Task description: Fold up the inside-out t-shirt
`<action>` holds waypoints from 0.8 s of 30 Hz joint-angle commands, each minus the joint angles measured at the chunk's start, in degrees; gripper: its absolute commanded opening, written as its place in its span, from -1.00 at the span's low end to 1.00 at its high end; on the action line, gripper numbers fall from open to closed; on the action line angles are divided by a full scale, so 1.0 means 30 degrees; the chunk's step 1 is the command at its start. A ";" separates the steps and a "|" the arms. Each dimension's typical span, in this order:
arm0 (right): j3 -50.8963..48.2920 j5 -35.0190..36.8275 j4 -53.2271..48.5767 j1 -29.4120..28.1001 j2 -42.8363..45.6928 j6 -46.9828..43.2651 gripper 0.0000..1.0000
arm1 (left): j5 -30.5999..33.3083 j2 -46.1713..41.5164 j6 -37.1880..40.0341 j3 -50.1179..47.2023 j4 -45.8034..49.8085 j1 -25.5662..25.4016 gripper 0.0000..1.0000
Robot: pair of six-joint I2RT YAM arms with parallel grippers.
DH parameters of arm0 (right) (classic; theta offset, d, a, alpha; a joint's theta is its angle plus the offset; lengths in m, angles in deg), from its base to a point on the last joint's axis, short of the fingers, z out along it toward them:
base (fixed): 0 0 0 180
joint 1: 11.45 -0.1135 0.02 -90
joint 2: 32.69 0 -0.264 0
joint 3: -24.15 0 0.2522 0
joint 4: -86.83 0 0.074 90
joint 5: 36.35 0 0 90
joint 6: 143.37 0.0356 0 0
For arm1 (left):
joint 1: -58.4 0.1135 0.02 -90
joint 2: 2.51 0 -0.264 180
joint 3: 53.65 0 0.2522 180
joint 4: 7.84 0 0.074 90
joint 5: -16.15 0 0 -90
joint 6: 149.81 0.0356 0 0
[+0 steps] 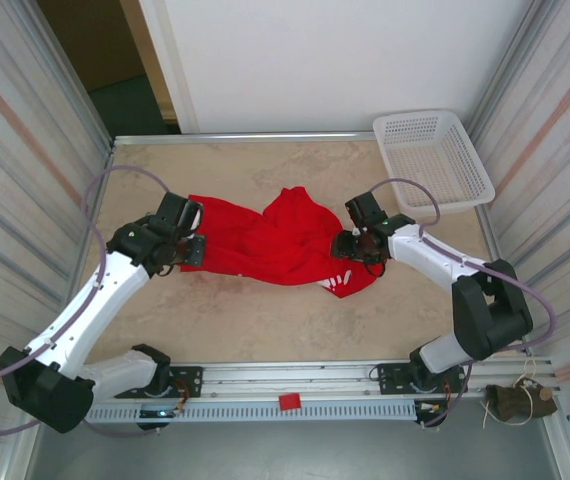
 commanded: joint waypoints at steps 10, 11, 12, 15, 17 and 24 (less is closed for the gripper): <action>0.0543 0.1873 -0.1305 -0.0125 0.0665 -0.0507 -1.00 | -0.0047 -0.0533 0.0300 -0.0077 -0.0382 0.0291 -1.00; 0.0717 0.1749 -0.1492 0.0012 0.1231 -0.0620 -1.00 | -0.0047 -0.0535 0.0298 -0.0005 -0.0440 0.0373 -1.00; 0.0995 0.1483 -0.1743 0.0265 0.1902 -0.0772 -1.00 | -0.0087 -0.0563 0.0377 0.0180 -0.0628 0.0515 -1.00; 0.3310 -0.0398 -0.2440 0.2171 0.3762 -0.1343 -1.00 | -0.1211 -0.0275 0.0776 0.1631 -0.1532 0.1967 -1.00; 0.5858 -0.2518 -0.2747 0.4050 0.4172 -0.1489 -1.00 | -0.2292 0.0465 0.1026 0.3535 -0.2187 0.3335 -1.00; 1.5371 -0.9183 -0.1312 0.9065 0.2457 0.1704 -1.00 | -0.2843 0.5095 0.1825 1.3680 -0.2662 0.5450 -1.00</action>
